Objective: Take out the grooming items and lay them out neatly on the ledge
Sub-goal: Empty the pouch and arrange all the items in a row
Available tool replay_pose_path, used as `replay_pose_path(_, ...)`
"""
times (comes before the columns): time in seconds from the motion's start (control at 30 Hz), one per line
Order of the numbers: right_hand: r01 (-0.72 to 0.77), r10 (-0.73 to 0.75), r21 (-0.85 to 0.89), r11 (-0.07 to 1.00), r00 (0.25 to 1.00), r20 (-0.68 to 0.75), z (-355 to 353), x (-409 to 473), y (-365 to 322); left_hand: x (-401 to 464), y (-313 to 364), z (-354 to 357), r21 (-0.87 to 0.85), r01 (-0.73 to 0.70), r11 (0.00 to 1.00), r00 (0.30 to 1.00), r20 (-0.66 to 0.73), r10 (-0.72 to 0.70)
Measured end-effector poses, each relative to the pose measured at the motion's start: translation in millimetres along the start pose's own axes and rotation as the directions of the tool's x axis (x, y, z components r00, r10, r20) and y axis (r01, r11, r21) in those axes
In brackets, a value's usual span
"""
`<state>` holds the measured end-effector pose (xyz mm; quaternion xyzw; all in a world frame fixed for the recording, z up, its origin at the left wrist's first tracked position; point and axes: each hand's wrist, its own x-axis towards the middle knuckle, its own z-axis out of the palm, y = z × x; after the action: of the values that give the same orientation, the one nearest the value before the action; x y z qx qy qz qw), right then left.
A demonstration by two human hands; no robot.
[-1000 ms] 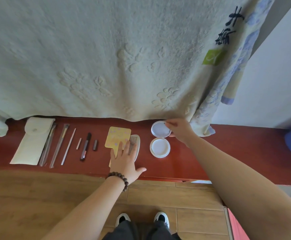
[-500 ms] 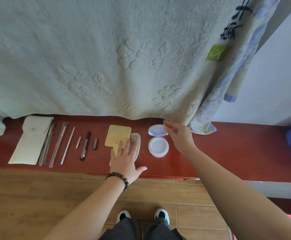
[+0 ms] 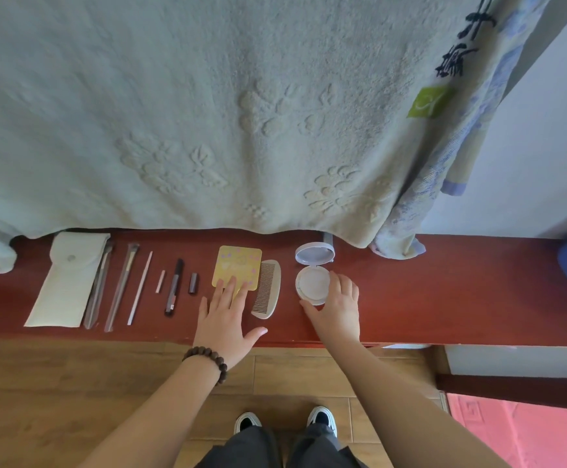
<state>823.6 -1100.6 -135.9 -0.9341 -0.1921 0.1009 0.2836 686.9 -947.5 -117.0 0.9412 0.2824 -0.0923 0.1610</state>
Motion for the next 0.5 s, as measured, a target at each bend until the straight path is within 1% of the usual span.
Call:
replay_pose_path(0.2,-0.054,0.052,-0.057,0.997,0.997,-0.049,7.4,11.1,-15.1,-0.2,-2.7,1.3,0.011,-0.008,1.0,1.0,0.029,0.008)
replay_pose_path(0.37,-0.061,0.059,-0.075,0.995,0.998,-0.024,5.5,17.4,-17.5,-1.2,-3.5,0.6,0.01,-0.013,1.0,0.999,0.033,0.013)
replay_pose_path(0.5,-0.065,0.065,-0.036,0.997,0.998,0.007,-1.7,11.0,-16.9,-4.0,-4.0,-1.5,0.015,-0.003,1.0,1.0,0.022,0.003)
